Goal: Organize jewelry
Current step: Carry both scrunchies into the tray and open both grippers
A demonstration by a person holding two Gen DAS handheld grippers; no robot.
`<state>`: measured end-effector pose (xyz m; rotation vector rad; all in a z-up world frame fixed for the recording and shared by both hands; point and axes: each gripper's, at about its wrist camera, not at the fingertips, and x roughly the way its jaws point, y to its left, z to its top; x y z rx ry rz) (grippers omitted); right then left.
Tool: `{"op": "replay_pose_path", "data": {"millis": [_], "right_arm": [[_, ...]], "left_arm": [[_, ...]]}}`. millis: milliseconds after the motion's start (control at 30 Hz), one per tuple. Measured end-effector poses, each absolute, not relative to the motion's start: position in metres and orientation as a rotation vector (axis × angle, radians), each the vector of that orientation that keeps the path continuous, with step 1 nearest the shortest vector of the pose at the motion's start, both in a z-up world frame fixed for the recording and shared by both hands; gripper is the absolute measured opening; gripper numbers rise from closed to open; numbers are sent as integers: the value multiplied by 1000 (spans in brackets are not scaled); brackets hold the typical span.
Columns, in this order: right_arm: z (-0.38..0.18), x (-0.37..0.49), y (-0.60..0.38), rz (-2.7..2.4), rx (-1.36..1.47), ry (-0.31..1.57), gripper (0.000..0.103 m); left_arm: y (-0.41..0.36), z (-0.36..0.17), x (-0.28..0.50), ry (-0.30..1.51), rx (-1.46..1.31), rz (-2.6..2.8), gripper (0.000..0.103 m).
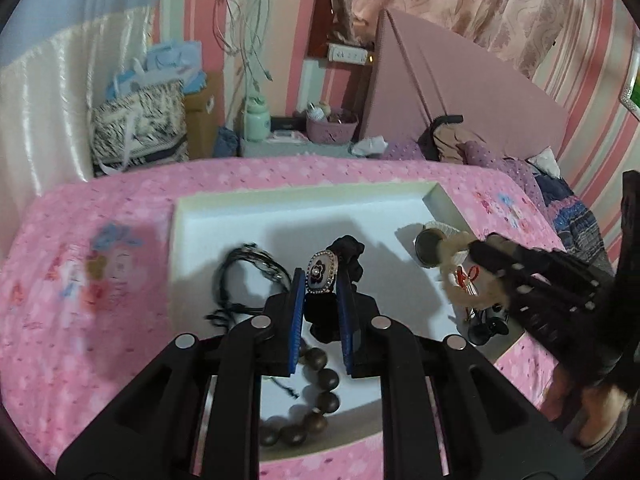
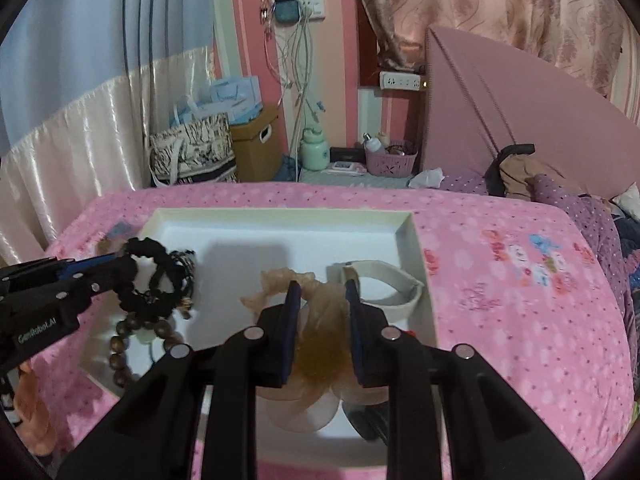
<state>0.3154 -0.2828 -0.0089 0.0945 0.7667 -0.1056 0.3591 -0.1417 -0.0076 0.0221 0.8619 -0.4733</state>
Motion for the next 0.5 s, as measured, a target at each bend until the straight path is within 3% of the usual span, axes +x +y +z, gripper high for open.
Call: {"op": "replay_pose_path", "data": {"millis": [500], "right_arm": [[-58, 328, -280, -121, 44, 836, 22]], "left_arm": [[-161, -68, 371, 932, 112, -449, 14]]}}
